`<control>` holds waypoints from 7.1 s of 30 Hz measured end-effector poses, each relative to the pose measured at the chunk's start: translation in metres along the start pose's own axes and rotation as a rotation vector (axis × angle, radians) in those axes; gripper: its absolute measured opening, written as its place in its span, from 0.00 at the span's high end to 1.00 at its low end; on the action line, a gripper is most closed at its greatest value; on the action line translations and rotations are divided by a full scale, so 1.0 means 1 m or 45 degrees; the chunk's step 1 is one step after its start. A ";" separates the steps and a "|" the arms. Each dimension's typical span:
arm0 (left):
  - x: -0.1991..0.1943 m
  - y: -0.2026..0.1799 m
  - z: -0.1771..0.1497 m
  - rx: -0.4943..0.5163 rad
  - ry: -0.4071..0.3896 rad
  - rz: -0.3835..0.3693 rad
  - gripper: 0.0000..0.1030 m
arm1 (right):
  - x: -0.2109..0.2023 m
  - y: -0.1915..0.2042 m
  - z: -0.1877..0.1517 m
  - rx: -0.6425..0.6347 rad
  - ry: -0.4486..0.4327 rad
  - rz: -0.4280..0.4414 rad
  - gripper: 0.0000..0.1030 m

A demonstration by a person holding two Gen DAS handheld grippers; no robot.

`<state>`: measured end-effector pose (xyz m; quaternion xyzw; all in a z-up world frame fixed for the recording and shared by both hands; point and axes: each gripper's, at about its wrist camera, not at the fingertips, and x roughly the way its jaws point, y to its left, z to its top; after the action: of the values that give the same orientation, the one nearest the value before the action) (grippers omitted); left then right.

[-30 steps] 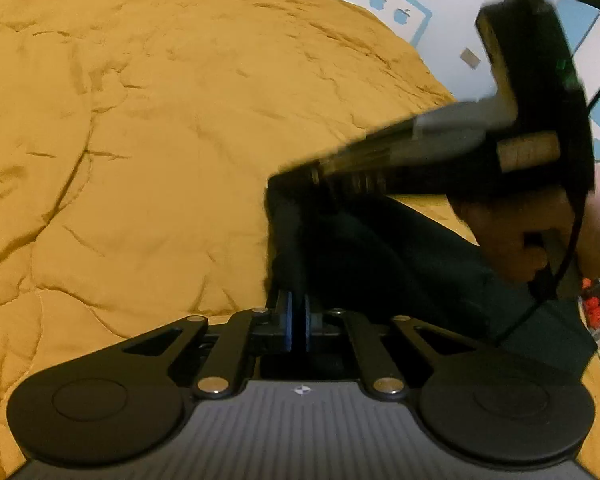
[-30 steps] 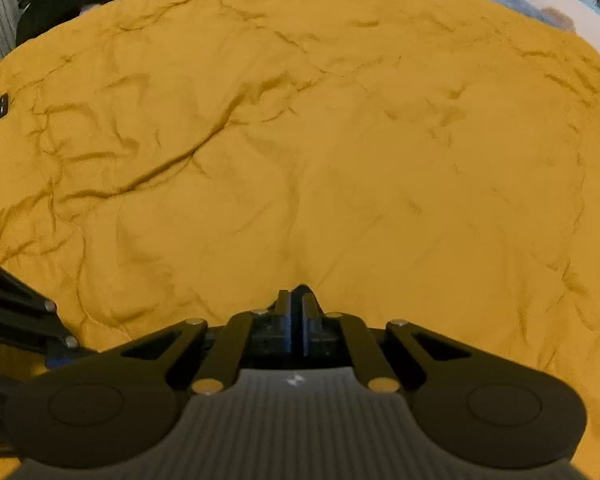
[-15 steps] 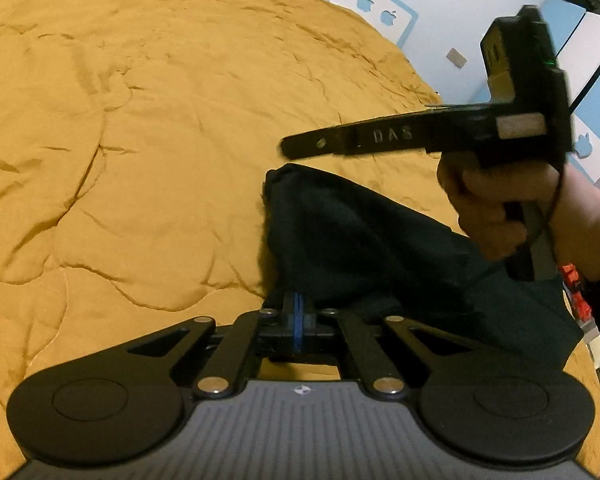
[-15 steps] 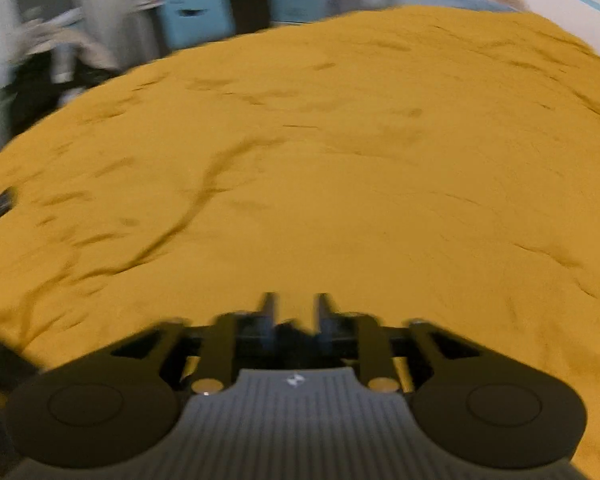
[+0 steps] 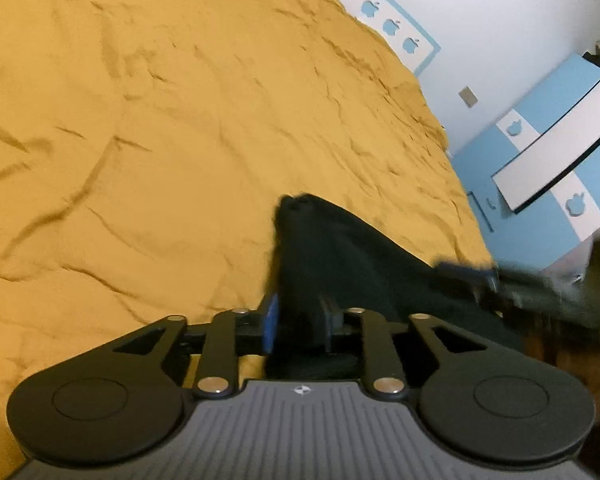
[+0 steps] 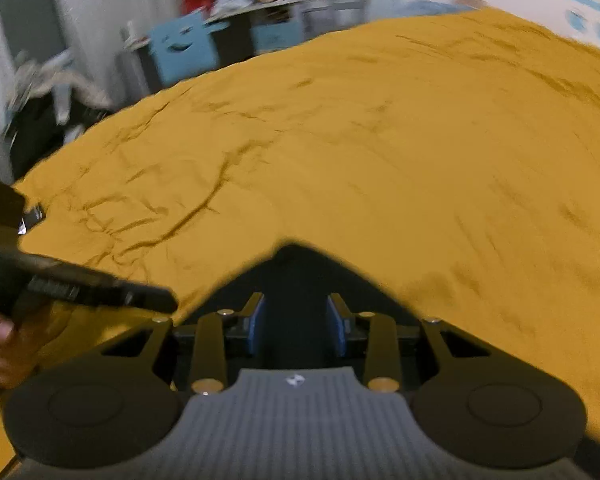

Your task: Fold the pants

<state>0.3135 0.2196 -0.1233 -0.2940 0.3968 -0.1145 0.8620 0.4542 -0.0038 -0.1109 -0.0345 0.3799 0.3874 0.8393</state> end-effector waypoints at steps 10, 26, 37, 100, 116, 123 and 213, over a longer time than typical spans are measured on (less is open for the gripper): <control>0.004 -0.076 -0.017 0.384 -0.125 0.030 0.60 | -0.037 -0.014 -0.094 0.043 0.063 -0.241 0.70; 0.023 -0.101 -0.046 0.677 -0.057 0.237 0.60 | -0.043 -0.069 -0.130 0.956 -0.166 0.008 0.48; 0.003 -0.090 -0.041 0.600 -0.099 0.211 0.60 | -0.015 -0.072 -0.095 0.906 -0.168 -0.028 0.95; 0.074 0.004 0.079 0.028 0.154 0.006 0.59 | 0.028 0.124 -0.076 -0.184 -0.224 -0.103 0.95; 0.088 0.006 0.135 -0.299 -0.220 0.059 0.98 | 0.097 0.116 -0.077 -0.042 0.011 -0.103 0.78; 0.038 -0.036 0.065 0.231 -0.128 0.281 0.53 | 0.031 0.112 -0.080 -0.004 -0.211 -0.138 0.80; 0.110 -0.248 -0.116 0.580 -0.017 0.116 0.86 | -0.176 -0.085 -0.152 0.148 -0.120 -0.612 0.58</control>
<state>0.3074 -0.0745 -0.1026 -0.0744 0.3679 -0.1603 0.9129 0.3463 -0.2264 -0.1221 -0.0574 0.3430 0.1553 0.9246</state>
